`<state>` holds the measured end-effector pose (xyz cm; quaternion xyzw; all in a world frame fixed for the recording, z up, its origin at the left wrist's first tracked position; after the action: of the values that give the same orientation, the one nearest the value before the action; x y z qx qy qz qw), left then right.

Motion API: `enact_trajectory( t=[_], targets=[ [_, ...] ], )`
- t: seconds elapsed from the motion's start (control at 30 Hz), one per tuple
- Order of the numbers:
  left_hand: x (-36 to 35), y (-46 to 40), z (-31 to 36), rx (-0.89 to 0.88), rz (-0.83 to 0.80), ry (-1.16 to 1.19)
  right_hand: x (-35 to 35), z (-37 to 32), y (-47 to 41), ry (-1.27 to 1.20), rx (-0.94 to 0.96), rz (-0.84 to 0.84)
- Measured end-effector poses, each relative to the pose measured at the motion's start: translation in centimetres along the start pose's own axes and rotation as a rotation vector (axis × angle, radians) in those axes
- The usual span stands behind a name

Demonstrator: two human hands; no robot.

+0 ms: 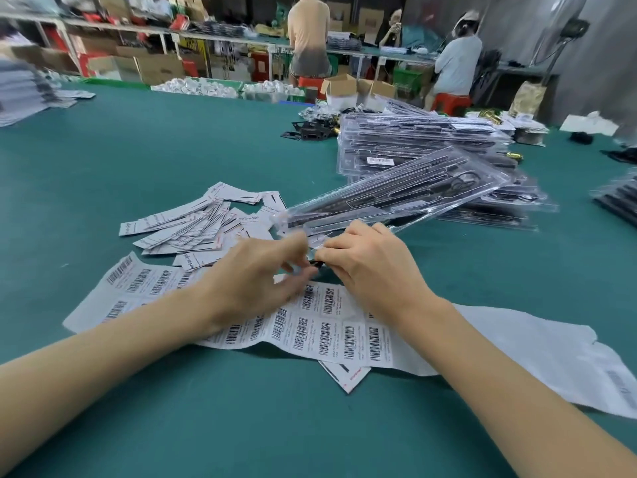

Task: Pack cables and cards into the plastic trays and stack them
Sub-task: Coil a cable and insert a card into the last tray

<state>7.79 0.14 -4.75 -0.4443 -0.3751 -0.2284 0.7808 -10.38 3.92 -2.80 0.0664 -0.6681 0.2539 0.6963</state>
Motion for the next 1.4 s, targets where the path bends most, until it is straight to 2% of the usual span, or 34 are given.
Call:
enact_trajectory(
  t=[0.07, 0.13, 0.37, 0.53, 0.67, 0.83, 0.9, 0.97, 1.03, 1.3, 1.4],
  targets=[
    [-0.1, -0.4, 0.7, -0.110, -0.044, -0.107, -0.1, -0.2, 0.0, -0.007, -0.043, -0.003],
    [-0.3, -0.5, 1.0, -0.146, -0.096, -0.135, 0.0, -0.3, 0.0, -0.058, -0.081, 0.005],
    [-0.5, -0.3, 0.9, -0.133, -0.112, -0.205, -1.0, -1.0, 1.1, -0.040, -0.220, 0.045],
    [-1.0, -1.3, 1.6, -0.105, -0.124, -0.305, -1.2, -0.1, 1.9, -0.258, -0.306, -0.009],
    [-2.1, -2.2, 1.8, -0.068, -0.158, -0.380, -1.2, 0.5, 2.2, -0.297, -0.299, 0.074],
    [-3.3, -3.5, 1.0, -0.001, -0.252, -0.359, -1.6, 2.1, 2.1, -0.279, -0.338, 0.008],
    [-3.2, -3.7, 0.8, 0.034, -0.286, -0.377, -1.5, 2.6, 2.4, -0.160, -0.337, -0.070],
    [-2.9, -3.7, 0.8, 0.044, -0.274, -0.374, -1.3, 3.2, 2.5, -0.006, -0.349, -0.089],
    [-2.6, -3.5, 1.0, 0.042, -0.243, -0.334, -1.1, 3.6, 2.6, 0.043, -0.374, -0.101],
    [-1.2, -2.4, 1.5, 0.001, -0.207, -0.142, 0.0, 1.9, 3.5, 0.083, -0.274, -0.019],
    [-0.5, -1.9, 1.6, -0.026, -0.207, -0.145, 0.0, 0.6, 4.5, 0.029, -0.253, 0.009]
  ],
)
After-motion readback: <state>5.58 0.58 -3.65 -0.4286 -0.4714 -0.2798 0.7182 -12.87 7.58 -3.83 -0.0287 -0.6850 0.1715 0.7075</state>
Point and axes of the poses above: each hand's wrist, its own y-axis away from the middle knuckle, its own x-axis out of the back of the hand, z = x × y, the point moved 2 cm from there along -y, towards the middle knuckle, and after that the axes turned 8 degrees about -z, right-handed, at the moved point
